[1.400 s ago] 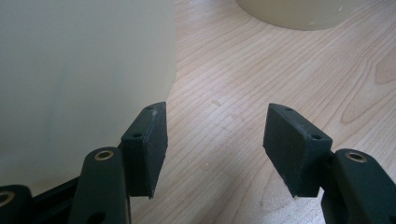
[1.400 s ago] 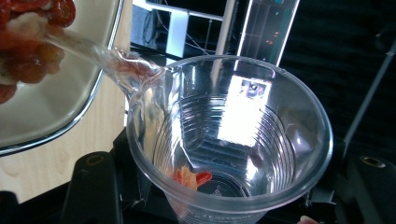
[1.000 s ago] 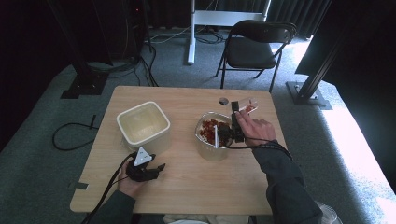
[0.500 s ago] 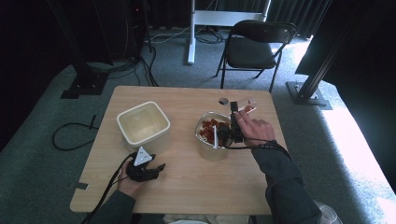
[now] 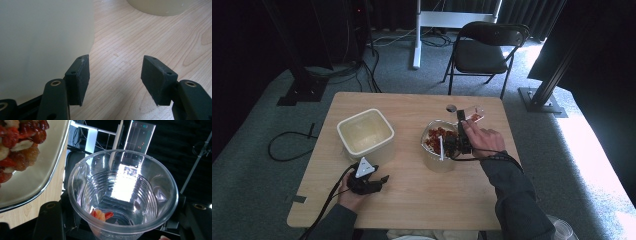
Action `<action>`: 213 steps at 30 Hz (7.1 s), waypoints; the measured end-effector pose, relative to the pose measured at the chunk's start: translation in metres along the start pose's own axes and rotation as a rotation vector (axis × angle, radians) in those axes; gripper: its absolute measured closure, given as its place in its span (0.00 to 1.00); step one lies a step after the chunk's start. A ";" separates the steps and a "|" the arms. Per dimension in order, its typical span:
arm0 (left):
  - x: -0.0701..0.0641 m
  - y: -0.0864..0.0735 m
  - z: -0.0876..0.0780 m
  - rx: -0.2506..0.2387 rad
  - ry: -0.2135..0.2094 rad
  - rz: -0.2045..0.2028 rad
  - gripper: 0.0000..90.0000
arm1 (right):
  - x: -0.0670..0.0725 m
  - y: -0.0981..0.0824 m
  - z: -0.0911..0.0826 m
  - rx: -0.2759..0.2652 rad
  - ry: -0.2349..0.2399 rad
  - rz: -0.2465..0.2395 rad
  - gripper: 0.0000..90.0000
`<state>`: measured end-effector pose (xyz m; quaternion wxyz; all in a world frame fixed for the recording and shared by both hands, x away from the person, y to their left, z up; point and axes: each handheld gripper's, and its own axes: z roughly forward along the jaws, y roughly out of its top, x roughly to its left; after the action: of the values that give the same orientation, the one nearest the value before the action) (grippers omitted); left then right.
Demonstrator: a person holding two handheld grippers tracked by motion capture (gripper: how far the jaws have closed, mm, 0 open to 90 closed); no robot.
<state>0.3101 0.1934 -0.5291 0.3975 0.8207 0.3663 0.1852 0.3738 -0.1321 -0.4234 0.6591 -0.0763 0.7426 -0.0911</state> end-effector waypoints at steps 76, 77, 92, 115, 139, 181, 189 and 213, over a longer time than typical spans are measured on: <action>0.000 0.000 0.002 0.010 0.001 0.001 0.45 | 0.009 -0.089 -0.024 -0.120 0.438 1.135 0.37; 0.000 0.000 0.002 0.010 0.001 0.001 0.45 | 0.009 -0.089 -0.024 -0.120 0.438 1.135 0.37; 0.000 0.000 0.001 0.006 0.002 0.000 0.45 | 0.017 -0.097 -0.043 -0.227 0.594 1.252 0.36; -0.001 0.000 0.002 0.010 0.003 0.003 0.45 | 0.022 -0.097 -0.055 -0.424 0.786 1.321 0.36; -0.002 -0.001 0.002 0.009 0.002 0.001 0.45 | 0.017 -0.090 -0.051 -0.584 0.916 1.391 0.36; -0.002 0.000 0.002 0.010 0.001 0.009 0.45 | -0.022 -0.006 -0.039 -0.758 1.015 1.312 0.36; -0.002 0.000 0.002 0.011 0.001 0.011 0.45 | -0.034 0.011 -0.034 -0.776 1.016 1.310 0.35; -0.002 0.000 0.002 0.009 -0.001 0.008 0.45 | -0.061 0.059 -0.007 -0.785 1.034 1.334 0.35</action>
<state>0.3101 0.1910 -0.5310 0.3932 0.8241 0.3635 0.1846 0.3749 -0.0602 -0.3773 0.0894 0.1991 0.8119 0.5415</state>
